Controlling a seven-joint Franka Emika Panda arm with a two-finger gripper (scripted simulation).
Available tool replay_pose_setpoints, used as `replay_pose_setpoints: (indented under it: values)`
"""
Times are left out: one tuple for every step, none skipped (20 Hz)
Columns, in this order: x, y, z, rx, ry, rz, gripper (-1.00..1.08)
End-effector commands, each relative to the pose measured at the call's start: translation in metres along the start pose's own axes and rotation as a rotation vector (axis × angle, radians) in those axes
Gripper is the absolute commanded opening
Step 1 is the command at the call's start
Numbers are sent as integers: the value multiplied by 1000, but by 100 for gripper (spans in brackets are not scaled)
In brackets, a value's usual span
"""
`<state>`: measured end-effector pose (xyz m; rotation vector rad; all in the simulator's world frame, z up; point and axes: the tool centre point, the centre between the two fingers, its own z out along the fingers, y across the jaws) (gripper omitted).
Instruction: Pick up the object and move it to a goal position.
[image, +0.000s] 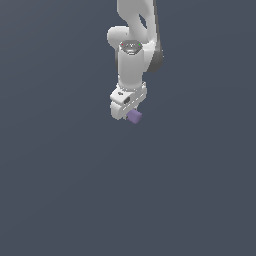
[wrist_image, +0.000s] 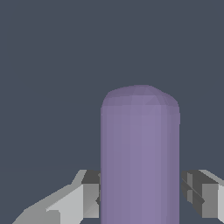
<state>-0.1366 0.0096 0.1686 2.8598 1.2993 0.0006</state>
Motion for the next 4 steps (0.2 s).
replay_pose_setpoints:
  values:
    - [-4, -1, -3, 0, 0, 0, -100]
    - [-5, -1, -4, 0, 0, 0, -100]
    - [-5, -1, -4, 0, 0, 0, -100]
    - [-5, -1, -4, 0, 0, 0, -100]
